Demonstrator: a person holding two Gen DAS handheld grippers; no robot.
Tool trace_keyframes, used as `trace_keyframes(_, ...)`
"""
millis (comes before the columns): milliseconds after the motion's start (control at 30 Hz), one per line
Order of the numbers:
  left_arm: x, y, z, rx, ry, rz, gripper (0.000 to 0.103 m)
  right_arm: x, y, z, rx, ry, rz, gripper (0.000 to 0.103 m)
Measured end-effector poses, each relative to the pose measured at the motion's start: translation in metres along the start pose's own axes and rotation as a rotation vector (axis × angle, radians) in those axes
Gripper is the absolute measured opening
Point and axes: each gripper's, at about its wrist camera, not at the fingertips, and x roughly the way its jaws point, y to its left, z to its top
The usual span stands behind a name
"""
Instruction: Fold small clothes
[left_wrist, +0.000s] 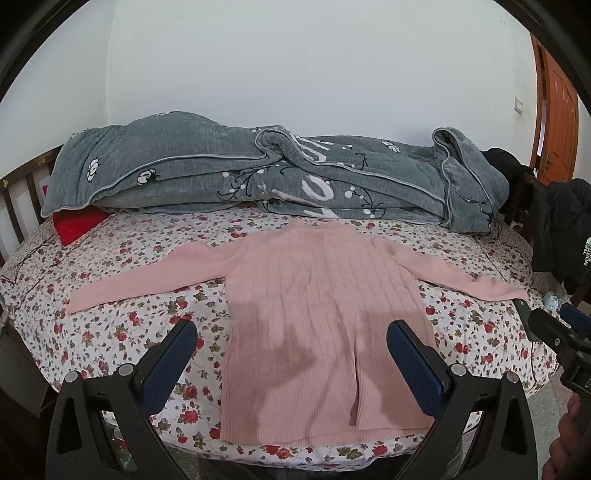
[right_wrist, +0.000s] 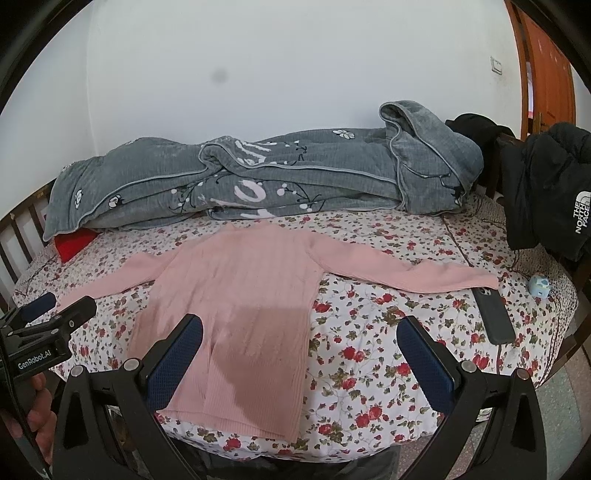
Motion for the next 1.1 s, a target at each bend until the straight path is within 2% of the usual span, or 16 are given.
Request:
trace_keyframes(833,0.003,0.001,-0.001,0.001,-0.021,-0.005,0.103,-0.003,0.011,0.002,-0.026,-0.016,0.008,0.103)
trace_keyframes(1100,0.018,0.012,-0.007,-0.003,-0.022,-0.007,0.103,0.005,0.017,-0.001,-0.032,-0.022,0.023,0.103)
